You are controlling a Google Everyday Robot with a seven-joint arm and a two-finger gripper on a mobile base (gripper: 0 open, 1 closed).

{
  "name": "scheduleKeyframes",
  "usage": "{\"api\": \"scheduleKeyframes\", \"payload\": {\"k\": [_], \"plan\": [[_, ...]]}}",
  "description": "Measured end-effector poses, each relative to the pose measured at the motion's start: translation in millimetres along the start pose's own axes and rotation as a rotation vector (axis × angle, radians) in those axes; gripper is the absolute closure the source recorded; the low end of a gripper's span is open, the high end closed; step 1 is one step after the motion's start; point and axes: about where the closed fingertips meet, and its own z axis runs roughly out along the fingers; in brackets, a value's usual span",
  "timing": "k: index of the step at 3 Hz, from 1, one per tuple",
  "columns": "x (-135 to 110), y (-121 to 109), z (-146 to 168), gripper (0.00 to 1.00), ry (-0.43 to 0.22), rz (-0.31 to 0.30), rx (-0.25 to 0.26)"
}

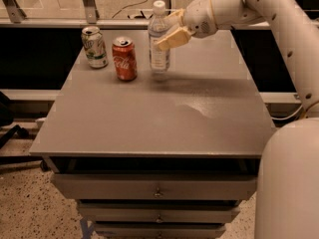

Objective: Move blue plastic bottle near coke can

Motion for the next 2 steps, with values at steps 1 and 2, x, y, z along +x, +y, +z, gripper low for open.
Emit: {"api": "scheduleKeyframes", "payload": {"k": [1, 2], "plan": [[0.1, -0.1, 14.1, 1.0, -0.017, 0.011, -0.001], [2.9, -0.4, 29.5, 1.0, -0.023, 0.035, -0.016]]}}
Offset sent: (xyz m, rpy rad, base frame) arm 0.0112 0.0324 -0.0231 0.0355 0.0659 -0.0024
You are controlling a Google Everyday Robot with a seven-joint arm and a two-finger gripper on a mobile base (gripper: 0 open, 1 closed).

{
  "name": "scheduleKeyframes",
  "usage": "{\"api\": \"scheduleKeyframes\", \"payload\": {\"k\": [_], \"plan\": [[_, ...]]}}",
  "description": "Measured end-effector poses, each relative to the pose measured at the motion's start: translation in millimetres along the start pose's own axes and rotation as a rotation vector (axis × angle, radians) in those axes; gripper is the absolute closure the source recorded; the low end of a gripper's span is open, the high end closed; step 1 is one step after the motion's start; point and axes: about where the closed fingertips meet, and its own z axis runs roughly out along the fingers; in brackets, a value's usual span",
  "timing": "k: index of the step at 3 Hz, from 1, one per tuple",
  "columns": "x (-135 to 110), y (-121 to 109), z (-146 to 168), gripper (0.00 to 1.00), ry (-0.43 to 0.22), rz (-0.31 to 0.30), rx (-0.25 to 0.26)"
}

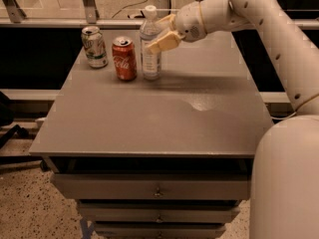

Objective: Move blue plastic bottle near coke can

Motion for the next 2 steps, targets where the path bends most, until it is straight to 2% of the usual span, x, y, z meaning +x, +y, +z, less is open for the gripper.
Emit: {"api": "scheduleKeyframes", "payload": {"k": [2], "plan": [[5.5, 3.5, 20.8, 1.0, -0.009, 0.056, -0.049]]}}
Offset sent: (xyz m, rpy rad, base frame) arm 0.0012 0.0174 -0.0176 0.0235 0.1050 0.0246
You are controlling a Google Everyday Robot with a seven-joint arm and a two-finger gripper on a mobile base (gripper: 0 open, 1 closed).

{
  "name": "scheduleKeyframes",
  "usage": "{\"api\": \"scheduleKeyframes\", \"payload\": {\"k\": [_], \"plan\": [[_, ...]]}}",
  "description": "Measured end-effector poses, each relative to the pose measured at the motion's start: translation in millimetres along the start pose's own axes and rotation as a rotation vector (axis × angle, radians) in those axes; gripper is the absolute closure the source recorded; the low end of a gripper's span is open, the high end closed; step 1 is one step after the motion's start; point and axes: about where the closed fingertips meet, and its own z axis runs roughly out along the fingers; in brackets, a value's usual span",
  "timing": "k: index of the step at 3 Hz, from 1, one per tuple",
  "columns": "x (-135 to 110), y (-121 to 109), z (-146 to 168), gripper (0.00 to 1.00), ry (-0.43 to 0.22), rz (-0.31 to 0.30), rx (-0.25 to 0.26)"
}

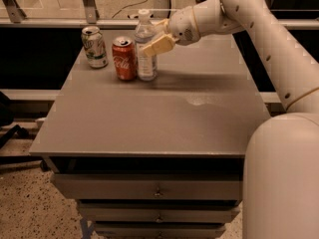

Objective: Move blue plastic bottle near coke can

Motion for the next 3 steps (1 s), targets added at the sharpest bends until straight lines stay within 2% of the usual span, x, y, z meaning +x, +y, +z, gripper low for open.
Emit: {"api": "scheduleKeyframes", "payload": {"k": [1, 3], "plan": [[2.2, 1.1, 4.0, 1.0, -0.002, 0.022, -0.012], [1.9, 2.3, 11.2, 0.52, -0.004, 0.022, -0.023]]}}
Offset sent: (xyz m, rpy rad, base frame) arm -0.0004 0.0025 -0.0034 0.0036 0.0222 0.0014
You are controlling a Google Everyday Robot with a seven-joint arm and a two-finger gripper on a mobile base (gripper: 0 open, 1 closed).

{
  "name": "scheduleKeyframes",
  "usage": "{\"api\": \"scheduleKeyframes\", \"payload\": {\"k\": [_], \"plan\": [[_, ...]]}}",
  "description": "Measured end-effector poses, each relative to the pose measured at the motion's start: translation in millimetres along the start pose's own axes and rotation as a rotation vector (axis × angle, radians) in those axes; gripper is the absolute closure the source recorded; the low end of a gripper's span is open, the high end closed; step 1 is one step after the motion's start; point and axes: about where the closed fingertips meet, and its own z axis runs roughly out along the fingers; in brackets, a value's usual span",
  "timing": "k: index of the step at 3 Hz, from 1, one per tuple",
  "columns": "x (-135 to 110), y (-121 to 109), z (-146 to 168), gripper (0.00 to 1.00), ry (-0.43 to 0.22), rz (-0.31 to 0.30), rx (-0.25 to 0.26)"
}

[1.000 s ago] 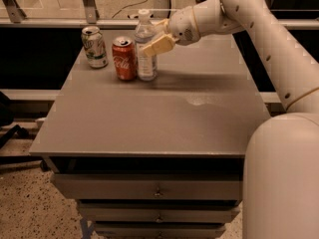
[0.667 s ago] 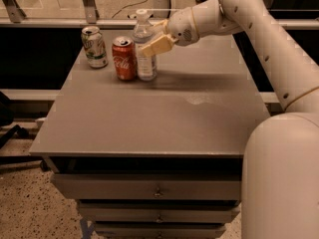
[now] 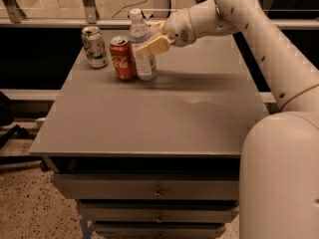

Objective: Move blue plastic bottle near coke can

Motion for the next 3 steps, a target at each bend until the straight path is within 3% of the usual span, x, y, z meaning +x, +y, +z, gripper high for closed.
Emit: {"api": "scheduleKeyframes", "payload": {"k": [2, 3], "plan": [[-0.4, 0.8, 5.6, 0.0, -0.001, 0.001, -0.009], [-0.3, 1.1, 6.3, 0.0, -0.001, 0.001, -0.009]]}}
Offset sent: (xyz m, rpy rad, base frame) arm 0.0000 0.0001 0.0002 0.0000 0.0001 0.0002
